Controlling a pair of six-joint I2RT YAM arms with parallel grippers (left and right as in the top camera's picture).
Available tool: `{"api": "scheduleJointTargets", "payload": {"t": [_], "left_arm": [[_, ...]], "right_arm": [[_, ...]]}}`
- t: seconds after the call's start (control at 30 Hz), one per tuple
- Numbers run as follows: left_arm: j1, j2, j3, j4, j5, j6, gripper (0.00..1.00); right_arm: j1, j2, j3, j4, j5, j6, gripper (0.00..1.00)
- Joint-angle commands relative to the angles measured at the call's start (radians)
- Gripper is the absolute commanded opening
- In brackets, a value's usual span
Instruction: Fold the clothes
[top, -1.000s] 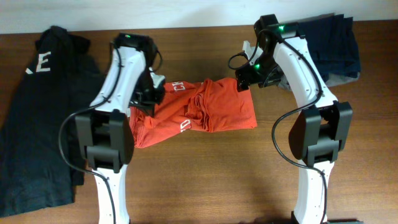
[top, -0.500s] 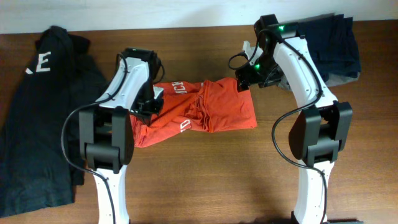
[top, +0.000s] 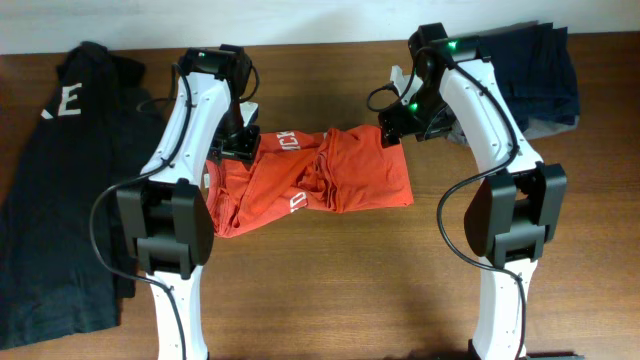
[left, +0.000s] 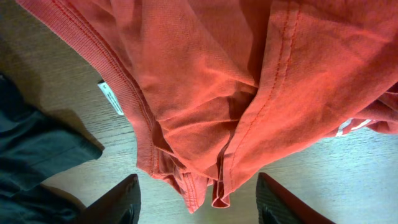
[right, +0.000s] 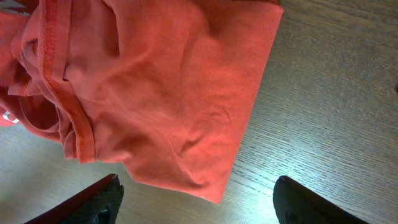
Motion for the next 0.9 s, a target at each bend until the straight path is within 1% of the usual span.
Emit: {"api": "scheduleJointTargets", "payload": {"t": [0.0, 0.1, 0.23, 0.37, 0.5, 0.63, 0.87], "left_arm": [[0.027, -0.04, 0.013, 0.013, 0.027, -0.01, 0.61], [0.077, -0.04, 0.008, 0.045, 0.047, -0.008, 0.62], [0.15, -0.04, 0.006, 0.076, 0.12, 0.055, 0.62], [0.209, -0.04, 0.0, 0.103, 0.213, 0.144, 0.62], [0.231, -0.039, -0.026, 0.116, 0.315, 0.256, 0.62], [0.231, -0.039, -0.105, 0.139, 0.315, 0.312, 0.62], [0.251, -0.039, -0.344, 0.296, 0.315, 0.314, 0.62]], "right_arm": [[-0.006, -0.023, 0.021, 0.0, 0.009, 0.008, 0.82], [-0.006, -0.023, 0.021, 0.001, 0.009, 0.008, 0.82], [-0.006, -0.023, 0.021, 0.005, 0.009, 0.008, 0.82], [-0.006, -0.023, 0.021, 0.008, 0.009, 0.007, 0.82], [-0.006, -0.023, 0.021, 0.017, 0.009, 0.008, 0.82], [-0.006, -0.023, 0.021, 0.018, 0.009, 0.008, 0.82], [-0.006, -0.023, 0.021, 0.017, 0.009, 0.008, 0.82]]}}
